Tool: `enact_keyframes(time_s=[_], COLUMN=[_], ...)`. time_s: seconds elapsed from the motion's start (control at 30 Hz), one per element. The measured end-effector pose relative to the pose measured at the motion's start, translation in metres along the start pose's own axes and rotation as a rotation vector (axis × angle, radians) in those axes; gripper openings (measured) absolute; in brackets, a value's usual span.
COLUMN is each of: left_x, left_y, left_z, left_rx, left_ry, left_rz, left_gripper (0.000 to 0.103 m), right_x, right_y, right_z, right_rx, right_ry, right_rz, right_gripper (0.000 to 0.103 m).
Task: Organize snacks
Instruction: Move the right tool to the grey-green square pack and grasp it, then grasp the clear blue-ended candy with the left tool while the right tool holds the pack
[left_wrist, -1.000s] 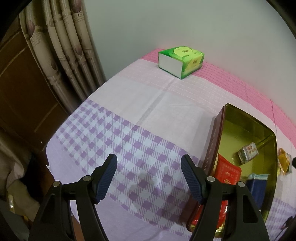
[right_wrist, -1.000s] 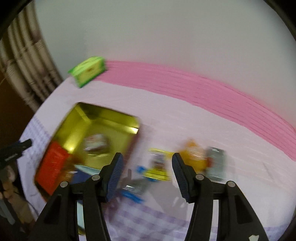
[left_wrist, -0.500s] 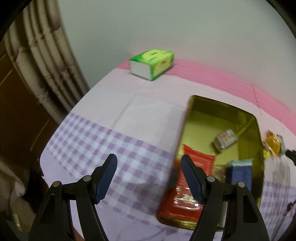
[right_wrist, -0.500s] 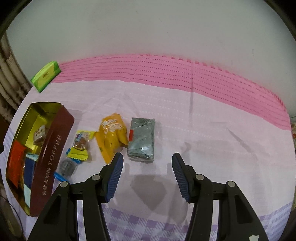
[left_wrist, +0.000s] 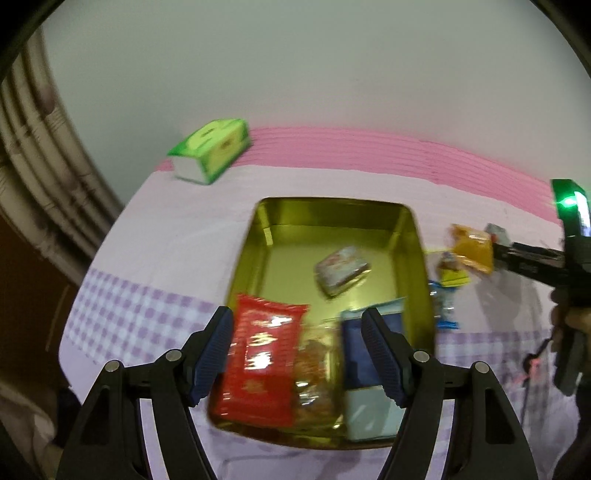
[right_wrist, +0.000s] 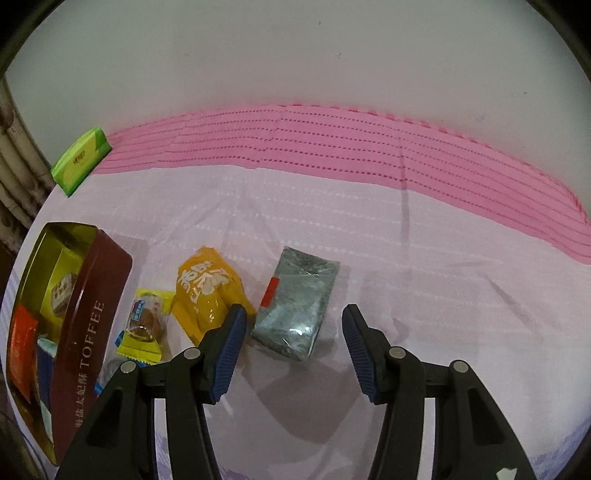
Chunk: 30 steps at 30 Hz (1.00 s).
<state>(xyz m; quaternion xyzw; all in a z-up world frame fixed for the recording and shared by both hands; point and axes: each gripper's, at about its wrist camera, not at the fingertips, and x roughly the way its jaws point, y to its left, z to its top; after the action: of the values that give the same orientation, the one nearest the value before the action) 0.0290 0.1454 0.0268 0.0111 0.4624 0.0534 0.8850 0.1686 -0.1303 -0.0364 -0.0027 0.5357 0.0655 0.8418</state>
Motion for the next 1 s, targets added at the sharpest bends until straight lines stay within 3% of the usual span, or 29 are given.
enact_keyframes(time_s=[0.17,0.37,0.67,0.83,0.93,1.0], left_x=[0.0,0.004,0.017,0.029,0.033,0.037], left_y=[-0.027,-0.051,-0.089,-0.102,-0.11,-0.114], left_z=[0.007,0.014,0.026,0.039,0.047,0.051], left_rx=[0.044,0.066,0.096,0.039,0.029,0.019], left_ry=[0.004,0.046,0.182,0.299,0.344,0.369], left_rz=[-0.026,-0.092,-0.219,-0.304,-0.316,-0.326], left_gripper=[0.072,0.072,0.072,0.065,0.054,0.053], right_x=[0.009,0.015,-0.005,-0.019,-0.026,-0.03], right_y=[-0.004,-0.009,-0.047,-0.071,-0.08,-0.083], right_z=[0.005,0.004,-0.028,-0.05,-0.064,-0.072], right_rx=[0.04,0.062,0.08,0.122,0.126,0.128], right_ry=[0.003,0.005,-0.025,-0.051,-0.072,-0.086], right_rz=[0.005,0.006,-0.053,-0.096,-0.121,-0.129], right_gripper=[0.05,0.033,0.033,0.033,0.033,0.033])
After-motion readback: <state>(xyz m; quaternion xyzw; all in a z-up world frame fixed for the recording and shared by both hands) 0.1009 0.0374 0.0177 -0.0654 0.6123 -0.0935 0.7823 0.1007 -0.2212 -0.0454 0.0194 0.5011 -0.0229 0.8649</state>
